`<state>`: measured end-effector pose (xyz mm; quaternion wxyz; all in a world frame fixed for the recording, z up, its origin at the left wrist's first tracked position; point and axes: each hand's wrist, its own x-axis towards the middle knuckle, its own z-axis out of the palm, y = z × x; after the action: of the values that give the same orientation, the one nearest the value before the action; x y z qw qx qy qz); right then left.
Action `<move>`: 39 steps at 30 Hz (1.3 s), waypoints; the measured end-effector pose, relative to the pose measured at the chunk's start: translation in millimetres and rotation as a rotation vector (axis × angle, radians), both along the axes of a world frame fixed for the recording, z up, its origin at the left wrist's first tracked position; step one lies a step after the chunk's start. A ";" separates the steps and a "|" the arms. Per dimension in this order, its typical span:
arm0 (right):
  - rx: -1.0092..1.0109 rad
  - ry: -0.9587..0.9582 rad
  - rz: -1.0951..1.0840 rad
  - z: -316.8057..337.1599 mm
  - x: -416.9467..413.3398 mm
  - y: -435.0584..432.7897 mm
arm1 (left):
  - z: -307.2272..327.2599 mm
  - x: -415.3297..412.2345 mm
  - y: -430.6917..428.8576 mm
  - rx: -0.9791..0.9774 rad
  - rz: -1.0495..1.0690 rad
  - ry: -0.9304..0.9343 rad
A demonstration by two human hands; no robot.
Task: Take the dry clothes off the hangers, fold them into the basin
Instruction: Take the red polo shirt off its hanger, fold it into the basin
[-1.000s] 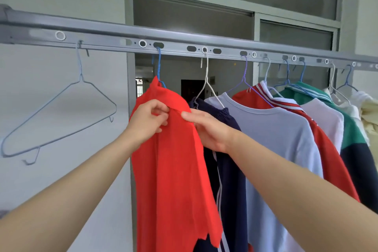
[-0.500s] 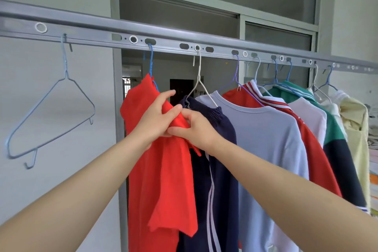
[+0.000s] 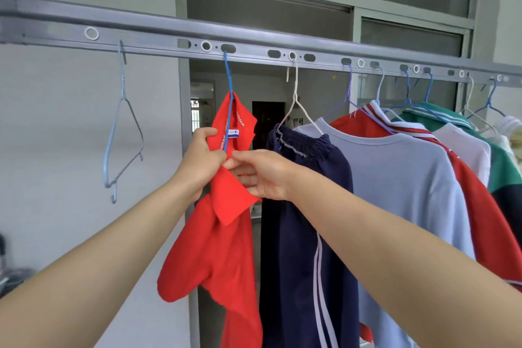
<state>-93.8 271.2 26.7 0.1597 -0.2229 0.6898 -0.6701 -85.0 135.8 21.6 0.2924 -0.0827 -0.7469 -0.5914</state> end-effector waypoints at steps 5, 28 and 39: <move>0.029 0.068 -0.178 0.6 0.9 -29.6 | -2.3 18.4 -25.0 0.144 -0.047 -0.189; -0.071 0.209 -0.313 4.8 5.3 -61.9 | -20.2 64.3 -38.6 0.060 -0.101 -0.183; -0.374 0.110 -0.137 0.4 3.5 -43.6 | -54.2 55.4 -51.2 -0.074 -0.120 -0.354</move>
<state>-90.3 227.6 27.1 0.0316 -0.2373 0.5748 -0.7825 -29.6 84.6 -32.6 0.1174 -0.0322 -0.8016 -0.5854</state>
